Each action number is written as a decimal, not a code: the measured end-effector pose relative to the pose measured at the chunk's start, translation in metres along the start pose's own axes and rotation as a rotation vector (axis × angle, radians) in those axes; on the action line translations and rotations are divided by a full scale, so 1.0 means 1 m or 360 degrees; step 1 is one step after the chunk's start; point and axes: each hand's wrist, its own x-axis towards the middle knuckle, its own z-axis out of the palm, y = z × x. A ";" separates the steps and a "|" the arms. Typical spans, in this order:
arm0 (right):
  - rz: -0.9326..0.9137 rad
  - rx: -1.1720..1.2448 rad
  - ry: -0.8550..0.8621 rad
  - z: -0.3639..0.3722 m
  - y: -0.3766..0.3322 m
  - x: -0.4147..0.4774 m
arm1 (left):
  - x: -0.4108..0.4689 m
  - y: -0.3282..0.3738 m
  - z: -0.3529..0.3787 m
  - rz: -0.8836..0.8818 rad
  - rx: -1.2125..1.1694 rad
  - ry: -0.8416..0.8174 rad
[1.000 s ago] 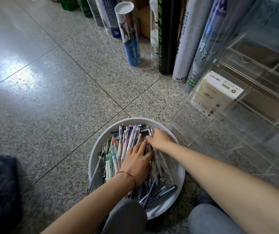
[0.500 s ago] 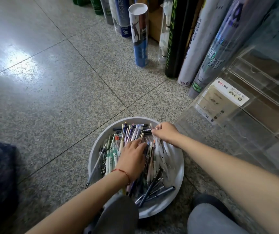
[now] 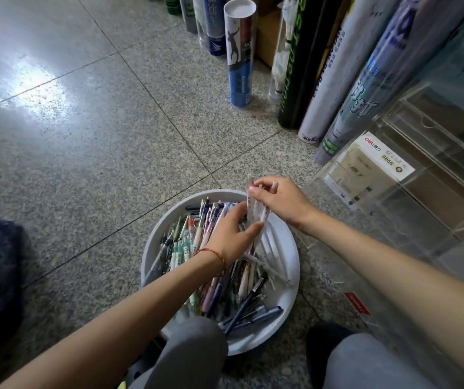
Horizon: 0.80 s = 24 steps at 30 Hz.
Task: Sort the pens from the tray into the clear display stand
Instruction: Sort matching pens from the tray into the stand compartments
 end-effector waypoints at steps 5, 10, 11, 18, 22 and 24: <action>-0.0038 0.0254 0.0022 0.009 -0.020 -0.001 | 0.010 0.008 -0.002 -0.0038 -0.0361 0.0094; 0.0238 0.0642 -0.0098 0.012 -0.027 -0.007 | 0.009 0.011 -0.010 0.0056 -0.0418 0.0113; 0.0321 0.0732 -0.0126 0.011 -0.026 -0.008 | 0.009 0.009 -0.011 0.0055 -0.0370 0.0120; 0.0659 0.0178 -0.0049 0.006 0.019 -0.018 | -0.002 -0.015 -0.020 -0.0365 -0.0332 0.0127; 0.0780 -0.0531 -0.0187 0.028 0.059 -0.030 | -0.003 -0.018 -0.024 -0.0629 -0.0669 0.0071; 0.0769 -0.0658 -0.0171 0.039 0.072 -0.031 | -0.005 -0.016 -0.024 -0.0639 -0.0725 -0.0002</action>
